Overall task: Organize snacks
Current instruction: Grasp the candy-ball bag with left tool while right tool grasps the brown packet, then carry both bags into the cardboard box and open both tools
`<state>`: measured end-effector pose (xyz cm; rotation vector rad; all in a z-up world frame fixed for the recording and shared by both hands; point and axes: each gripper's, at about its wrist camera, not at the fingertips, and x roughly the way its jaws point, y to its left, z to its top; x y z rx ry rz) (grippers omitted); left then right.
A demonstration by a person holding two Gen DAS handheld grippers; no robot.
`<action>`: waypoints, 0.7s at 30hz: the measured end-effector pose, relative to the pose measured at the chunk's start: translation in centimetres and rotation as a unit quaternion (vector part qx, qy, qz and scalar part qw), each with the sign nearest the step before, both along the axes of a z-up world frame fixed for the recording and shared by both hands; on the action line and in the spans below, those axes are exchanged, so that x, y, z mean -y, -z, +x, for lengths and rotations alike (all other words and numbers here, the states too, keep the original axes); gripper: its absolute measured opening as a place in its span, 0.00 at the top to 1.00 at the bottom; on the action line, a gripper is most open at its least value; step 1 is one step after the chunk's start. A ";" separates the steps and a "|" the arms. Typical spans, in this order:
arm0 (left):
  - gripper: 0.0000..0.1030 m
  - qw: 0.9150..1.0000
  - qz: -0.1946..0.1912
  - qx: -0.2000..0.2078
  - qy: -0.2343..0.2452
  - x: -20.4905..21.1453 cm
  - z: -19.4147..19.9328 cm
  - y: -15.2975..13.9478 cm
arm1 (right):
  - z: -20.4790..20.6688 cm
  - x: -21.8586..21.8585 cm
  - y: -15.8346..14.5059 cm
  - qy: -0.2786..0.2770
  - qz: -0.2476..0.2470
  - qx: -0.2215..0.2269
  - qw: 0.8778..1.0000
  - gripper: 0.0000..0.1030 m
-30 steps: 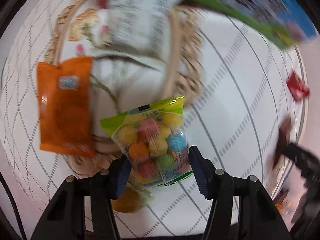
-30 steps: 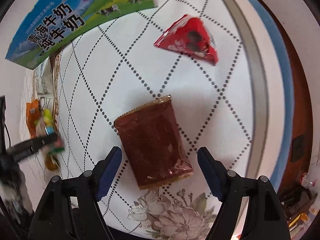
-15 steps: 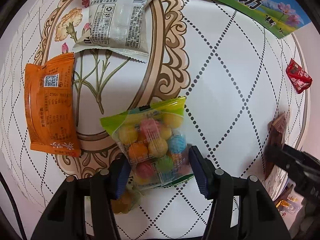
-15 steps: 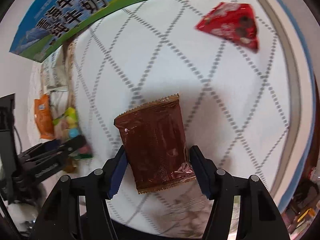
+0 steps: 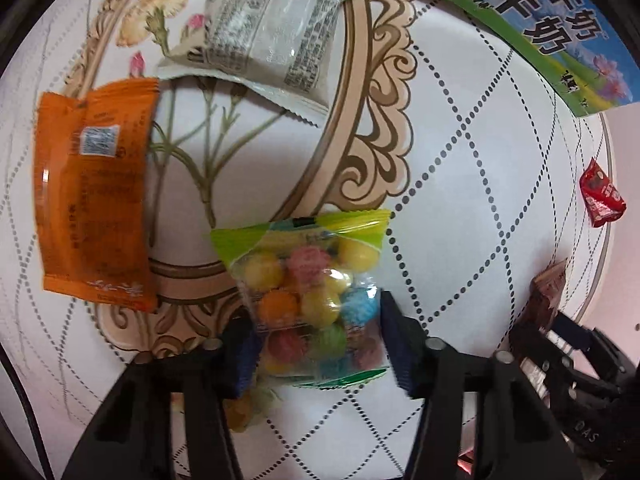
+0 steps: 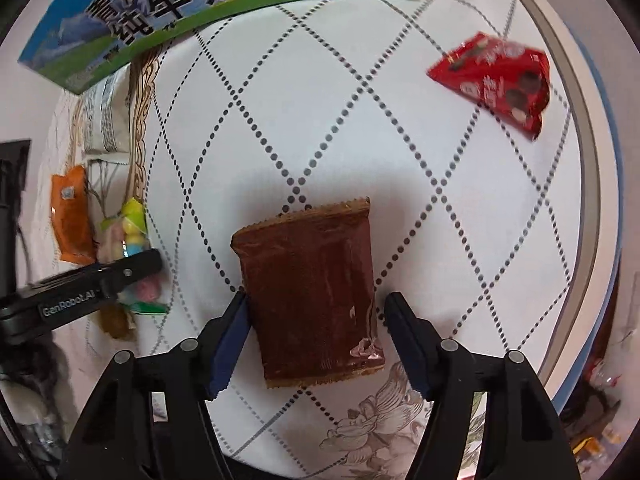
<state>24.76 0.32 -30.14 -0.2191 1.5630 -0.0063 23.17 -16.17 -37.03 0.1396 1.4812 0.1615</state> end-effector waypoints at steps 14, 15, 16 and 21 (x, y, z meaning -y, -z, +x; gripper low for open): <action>0.55 0.997 -0.014 0.062 0.047 2.4 0.2 -9.0 | 1.8 -1.8 -7.3 0.016 0.081 0.059 0.995 0.43; 0.55 0.996 -0.023 0.073 0.052 2.6 0.8 -10.5 | 2.3 -1.8 -8.4 0.016 0.089 0.069 0.994 0.43; 0.55 0.995 -0.029 0.082 0.054 2.6 1.2 -11.6 | 3.0 -1.9 -9.7 0.015 0.099 0.081 0.992 0.43; 0.54 0.988 -0.062 0.124 0.063 2.5 5.5 -18.2 | 6.8 -1.5 -15.4 0.013 0.130 0.134 0.982 0.43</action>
